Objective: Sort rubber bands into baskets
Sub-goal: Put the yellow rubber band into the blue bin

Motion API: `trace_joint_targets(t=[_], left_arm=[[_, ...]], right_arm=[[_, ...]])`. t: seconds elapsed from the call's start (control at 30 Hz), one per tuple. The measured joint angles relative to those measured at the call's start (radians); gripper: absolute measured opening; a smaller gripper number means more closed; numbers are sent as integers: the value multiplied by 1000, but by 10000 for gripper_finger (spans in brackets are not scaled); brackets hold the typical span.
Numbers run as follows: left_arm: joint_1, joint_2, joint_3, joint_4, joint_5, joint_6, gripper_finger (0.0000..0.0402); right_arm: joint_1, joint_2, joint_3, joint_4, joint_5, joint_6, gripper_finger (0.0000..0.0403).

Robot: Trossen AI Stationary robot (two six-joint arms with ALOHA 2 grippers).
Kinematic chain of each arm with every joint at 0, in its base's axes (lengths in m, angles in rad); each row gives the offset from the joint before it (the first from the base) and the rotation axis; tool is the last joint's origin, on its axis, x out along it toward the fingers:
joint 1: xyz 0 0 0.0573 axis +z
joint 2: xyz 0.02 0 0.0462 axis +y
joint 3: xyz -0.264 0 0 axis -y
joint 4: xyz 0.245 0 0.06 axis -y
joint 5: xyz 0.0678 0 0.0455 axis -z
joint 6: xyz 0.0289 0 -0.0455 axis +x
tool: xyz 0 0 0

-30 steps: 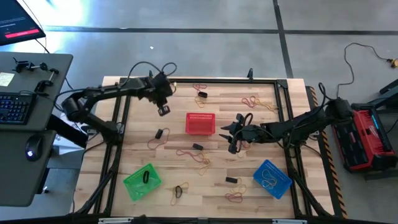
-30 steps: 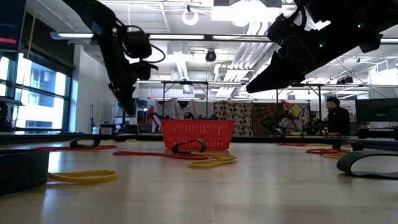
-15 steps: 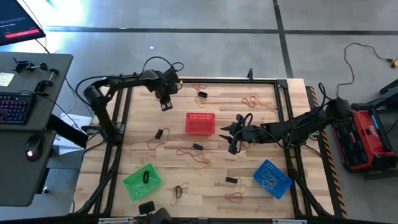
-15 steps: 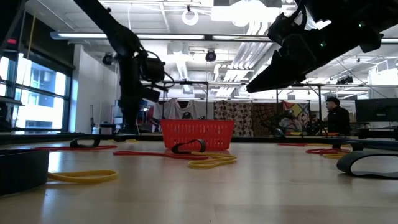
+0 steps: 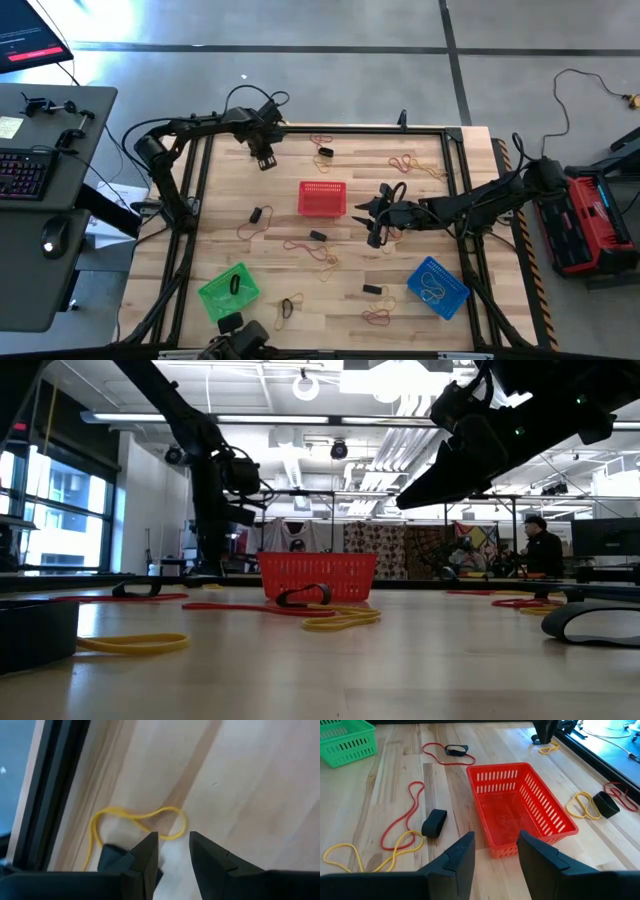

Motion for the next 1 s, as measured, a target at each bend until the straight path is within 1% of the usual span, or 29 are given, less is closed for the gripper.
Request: trace_joint_targets(t=[0.2, 0.6, 0.77, 1.0], left_arm=[[26, 0, 0, -7, -4, -56, 104], [13, 0, 0, -10, 1, -23, 104], [13, 0, -1, -37, 28, -22, 104], [13, 0, -1, -14, 26, -13, 104]], right_arm=[[0, 0, 0, 0, 0, 0, 138], [0, 0, 0, 0, 0, 0, 138], [0, 0, 0, 0, -4, 0, 138], [0, 0, 0, 0, -5, 0, 138]])
